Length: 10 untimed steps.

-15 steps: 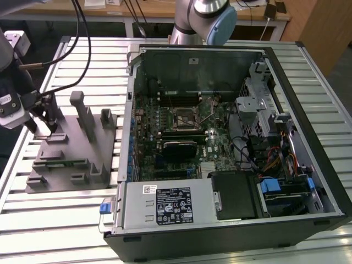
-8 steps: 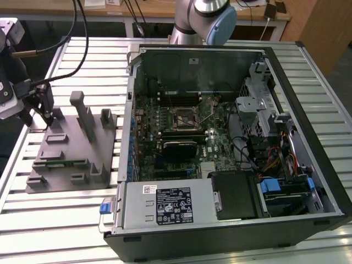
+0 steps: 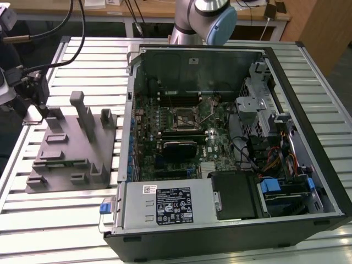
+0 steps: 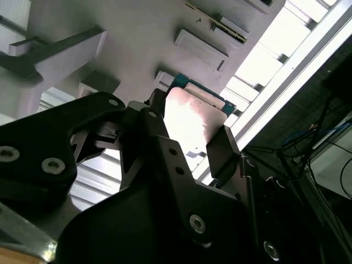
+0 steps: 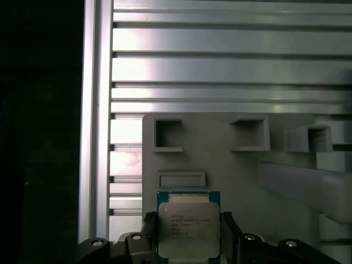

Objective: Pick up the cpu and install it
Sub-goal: 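Pick up the cpu and move it towards the insertion slot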

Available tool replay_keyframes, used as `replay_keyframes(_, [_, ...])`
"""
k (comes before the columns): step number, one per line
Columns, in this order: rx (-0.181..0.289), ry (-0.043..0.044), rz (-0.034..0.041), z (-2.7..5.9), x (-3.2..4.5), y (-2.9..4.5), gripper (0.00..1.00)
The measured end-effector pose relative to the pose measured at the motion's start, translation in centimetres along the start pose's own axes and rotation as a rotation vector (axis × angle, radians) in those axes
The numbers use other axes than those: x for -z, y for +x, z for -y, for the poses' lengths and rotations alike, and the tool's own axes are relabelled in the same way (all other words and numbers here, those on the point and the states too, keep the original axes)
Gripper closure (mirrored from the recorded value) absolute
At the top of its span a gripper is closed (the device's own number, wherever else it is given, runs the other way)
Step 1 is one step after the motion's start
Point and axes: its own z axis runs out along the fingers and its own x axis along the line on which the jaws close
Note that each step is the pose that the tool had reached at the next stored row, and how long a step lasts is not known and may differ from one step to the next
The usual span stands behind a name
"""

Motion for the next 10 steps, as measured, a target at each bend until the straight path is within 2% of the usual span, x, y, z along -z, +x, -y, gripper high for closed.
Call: replay_keyframes(10, [0.000, 0.0000, 0.0016, -0.20, 2.92, -0.08, 0.46])
